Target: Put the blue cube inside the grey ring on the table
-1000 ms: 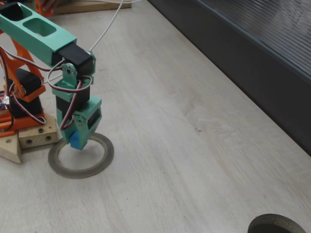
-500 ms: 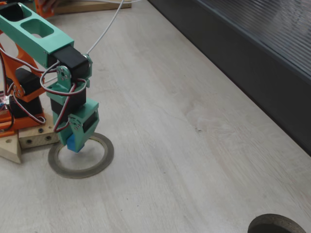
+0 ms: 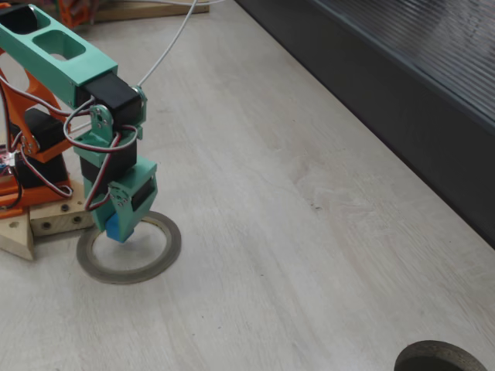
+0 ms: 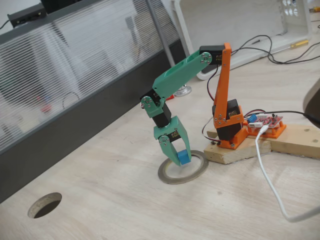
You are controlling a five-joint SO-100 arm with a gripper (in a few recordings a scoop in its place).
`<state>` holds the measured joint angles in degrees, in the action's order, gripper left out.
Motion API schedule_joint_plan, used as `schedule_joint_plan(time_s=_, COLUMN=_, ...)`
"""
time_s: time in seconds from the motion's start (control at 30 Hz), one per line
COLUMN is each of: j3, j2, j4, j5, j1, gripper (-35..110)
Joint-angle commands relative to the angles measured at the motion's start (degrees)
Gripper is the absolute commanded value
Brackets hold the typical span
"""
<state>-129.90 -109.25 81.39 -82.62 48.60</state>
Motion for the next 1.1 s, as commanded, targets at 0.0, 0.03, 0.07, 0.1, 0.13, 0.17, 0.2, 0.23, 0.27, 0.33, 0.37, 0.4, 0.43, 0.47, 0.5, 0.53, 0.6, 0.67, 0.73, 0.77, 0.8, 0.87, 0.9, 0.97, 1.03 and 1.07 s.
schedule_joint_plan(time_s=0.0, j3=-0.97, j2=-2.55, j4=1.14, j5=-0.70, j1=0.70, gripper=19)
schedule_joint_plan(time_s=0.03, j3=-0.97, j2=-2.55, j4=1.14, j5=-0.70, j1=0.70, gripper=19)
schedule_joint_plan(time_s=0.07, j3=-0.97, j2=-2.37, j4=1.14, j5=-0.70, j1=0.70, gripper=19)
schedule_joint_plan(time_s=0.1, j3=-0.97, j2=-2.29, j4=1.14, j5=-0.70, j1=0.70, gripper=19)
schedule_joint_plan(time_s=0.13, j3=-0.97, j2=-2.20, j4=1.14, j5=-0.70, j1=0.70, gripper=19)
schedule_joint_plan(time_s=0.17, j3=-0.97, j2=-2.11, j4=1.14, j5=-0.70, j1=0.70, gripper=19)
schedule_joint_plan(time_s=0.2, j3=-0.97, j2=-2.02, j4=1.14, j5=-0.70, j1=0.70, gripper=19)
schedule_joint_plan(time_s=0.23, j3=-0.97, j2=-1.93, j4=1.14, j5=-0.70, j1=0.70, gripper=19)
schedule_joint_plan(time_s=0.27, j3=-0.97, j2=-1.93, j4=1.14, j5=-0.70, j1=0.70, gripper=19)
schedule_joint_plan(time_s=0.33, j3=-0.97, j2=-1.93, j4=1.14, j5=-0.70, j1=0.70, gripper=19)
schedule_joint_plan(time_s=0.37, j3=-0.97, j2=-1.93, j4=1.14, j5=-0.53, j1=0.70, gripper=19)
schedule_joint_plan(time_s=0.4, j3=-0.97, j2=-1.93, j4=1.14, j5=-0.53, j1=0.70, gripper=19)
schedule_joint_plan(time_s=0.43, j3=-0.97, j2=-1.93, j4=1.05, j5=-0.53, j1=0.70, gripper=19)
schedule_joint_plan(time_s=0.47, j3=-0.97, j2=-1.93, j4=0.70, j5=-0.53, j1=0.70, gripper=19)
schedule_joint_plan(time_s=0.5, j3=-0.97, j2=-1.93, j4=1.05, j5=-0.53, j1=0.70, gripper=19)
schedule_joint_plan(time_s=0.53, j3=-0.97, j2=-1.93, j4=1.05, j5=-0.53, j1=0.70, gripper=19)
schedule_joint_plan(time_s=0.6, j3=-0.97, j2=-1.85, j4=1.14, j5=-0.53, j1=0.79, gripper=19)
schedule_joint_plan(time_s=0.67, j3=-0.97, j2=-1.85, j4=1.14, j5=-0.53, j1=0.97, gripper=19)
schedule_joint_plan(time_s=0.73, j3=-0.53, j2=-1.93, j4=0.62, j5=-0.44, j1=0.97, gripper=19)
schedule_joint_plan(time_s=0.77, j3=-0.35, j2=-2.29, j4=0.62, j5=-0.44, j1=0.97, gripper=19)
schedule_joint_plan(time_s=0.8, j3=-0.26, j2=-2.37, j4=0.62, j5=-0.44, j1=0.97, gripper=19)
schedule_joint_plan(time_s=0.87, j3=-0.26, j2=-2.37, j4=0.70, j5=-0.44, j1=0.97, gripper=19)
schedule_joint_plan(time_s=0.9, j3=-0.26, j2=-2.37, j4=0.62, j5=-0.44, j1=0.97, gripper=19)
schedule_joint_plan(time_s=0.97, j3=-0.26, j2=-2.46, j4=0.62, j5=-0.44, j1=1.05, gripper=20)
schedule_joint_plan(time_s=1.03, j3=-0.18, j2=-2.46, j4=0.53, j5=-0.44, j1=1.05, gripper=20)
schedule_joint_plan(time_s=1.07, j3=-0.18, j2=-2.46, j4=0.53, j5=-0.44, j1=1.05, gripper=20)
